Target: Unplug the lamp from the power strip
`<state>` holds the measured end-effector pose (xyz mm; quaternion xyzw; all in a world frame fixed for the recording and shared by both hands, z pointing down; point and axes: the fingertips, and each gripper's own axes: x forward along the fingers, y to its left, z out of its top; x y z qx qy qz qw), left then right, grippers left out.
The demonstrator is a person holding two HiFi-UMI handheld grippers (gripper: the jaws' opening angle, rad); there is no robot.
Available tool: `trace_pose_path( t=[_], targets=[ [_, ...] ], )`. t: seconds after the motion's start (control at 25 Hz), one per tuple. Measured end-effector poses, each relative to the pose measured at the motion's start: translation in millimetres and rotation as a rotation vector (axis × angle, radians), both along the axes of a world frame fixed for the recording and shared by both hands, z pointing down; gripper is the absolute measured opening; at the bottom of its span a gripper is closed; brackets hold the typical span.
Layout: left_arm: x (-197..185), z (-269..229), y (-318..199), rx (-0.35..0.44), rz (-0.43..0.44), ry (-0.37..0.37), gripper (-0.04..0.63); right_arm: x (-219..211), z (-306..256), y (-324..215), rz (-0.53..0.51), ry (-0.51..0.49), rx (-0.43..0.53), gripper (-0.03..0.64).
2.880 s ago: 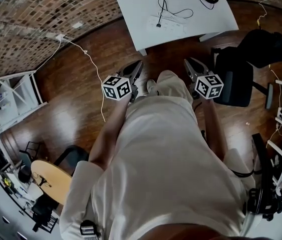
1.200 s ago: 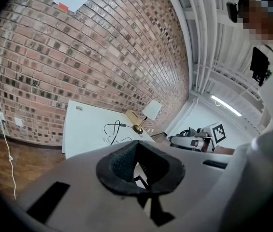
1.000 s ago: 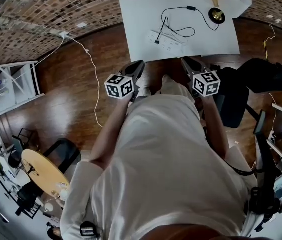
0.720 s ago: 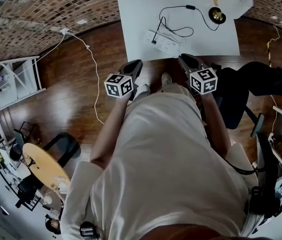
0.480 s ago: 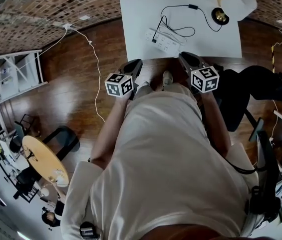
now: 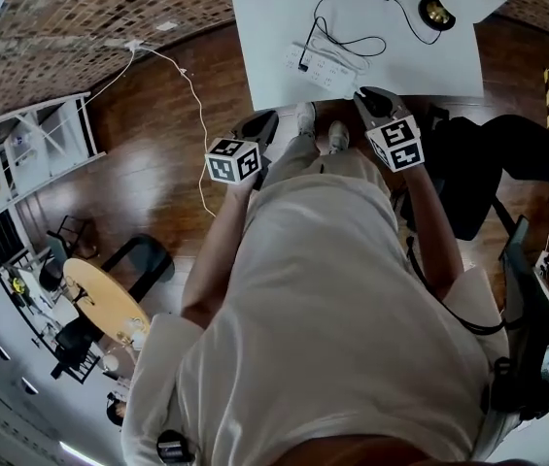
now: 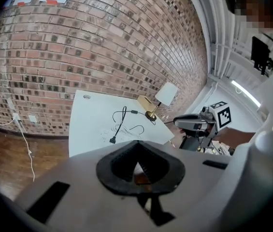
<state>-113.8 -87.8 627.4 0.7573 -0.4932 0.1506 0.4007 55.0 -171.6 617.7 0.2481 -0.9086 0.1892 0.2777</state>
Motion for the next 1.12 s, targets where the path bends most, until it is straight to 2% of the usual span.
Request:
trace_pose_path(
  t=[0.28,0.48,0.56,0.72,0.76,0.88,0.92,1.12],
  targets=[
    [-4.6,22.5,-30.8,-0.013,0.101,0.03,0.003,-25.3,-7.4,-4.2,0.013,0.032,0.004,0.044],
    [-9.6,46.7,-73.8,-0.008,0.227,-0.056,0.003,-50.2,-12.8,-19.9,-0.022,0.077,0.027,0.046],
    [-11.9,62.7,-83.6,-0.007,0.282,-0.088,0.003,-64.3,-13.5,-21.8,-0.045,0.067,0.021,0.046],
    [-21.0,97.4,-100.6,-0.043,0.329,-0.087,0.003,-89.2,2.3,-25.9,-0.115,0.134,0.033,0.046],
    [-22.8,105.7,-103.5,-0.054,0.335,-0.084,0.003,-93.7,7.3,-26.4,-0.117,0.132,0.017,0.046],
    [-27.0,129.2,-112.1,-0.087,0.362,-0.088,0.003,-106.7,9.3,-34.1,-0.054,0.028,-0.076,0.055],
    [-27.8,136.3,-114.1,-0.1,0.375,-0.093,0.003,-109.1,11.1,-36.1,-0.046,0.032,-0.079,0.054],
    [-20.6,160.2,-119.2,-0.154,0.444,-0.107,0.003,-112.8,39.6,-29.7,-0.114,0.154,-0.083,0.054]
  ],
)
